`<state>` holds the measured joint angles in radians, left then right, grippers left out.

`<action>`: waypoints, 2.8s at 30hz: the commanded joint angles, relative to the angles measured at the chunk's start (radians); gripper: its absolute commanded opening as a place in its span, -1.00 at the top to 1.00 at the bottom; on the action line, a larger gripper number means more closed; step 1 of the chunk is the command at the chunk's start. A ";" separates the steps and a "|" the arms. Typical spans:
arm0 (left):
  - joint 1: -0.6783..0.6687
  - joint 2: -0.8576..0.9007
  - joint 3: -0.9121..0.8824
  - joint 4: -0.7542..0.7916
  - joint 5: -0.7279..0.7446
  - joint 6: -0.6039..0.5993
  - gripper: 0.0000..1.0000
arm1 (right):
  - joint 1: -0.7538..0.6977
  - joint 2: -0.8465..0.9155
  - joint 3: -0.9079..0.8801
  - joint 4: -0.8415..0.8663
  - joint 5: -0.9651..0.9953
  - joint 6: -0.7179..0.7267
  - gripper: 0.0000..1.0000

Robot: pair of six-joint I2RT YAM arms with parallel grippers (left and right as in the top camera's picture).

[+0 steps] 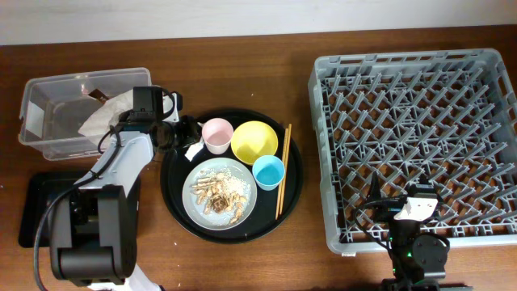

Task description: Sort waste into correct bins and load items into the dishwasher rack

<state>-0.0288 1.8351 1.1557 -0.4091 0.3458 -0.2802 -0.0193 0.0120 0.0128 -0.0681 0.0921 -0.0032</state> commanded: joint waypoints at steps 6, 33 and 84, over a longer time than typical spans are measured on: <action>-0.003 0.018 -0.010 0.005 -0.078 -0.003 0.99 | -0.007 -0.006 -0.007 -0.004 0.009 0.003 -0.97; 0.042 -0.030 -0.078 0.113 0.039 -0.116 0.03 | -0.007 -0.006 -0.007 -0.004 0.009 0.003 -0.97; 0.588 -0.726 -0.072 -0.471 -0.201 -0.231 -0.98 | -0.007 -0.006 -0.007 -0.004 0.009 0.003 -0.97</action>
<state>0.5529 1.1152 1.0882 -0.8997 0.2874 -0.4999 -0.0193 0.0120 0.0128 -0.0681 0.0921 -0.0029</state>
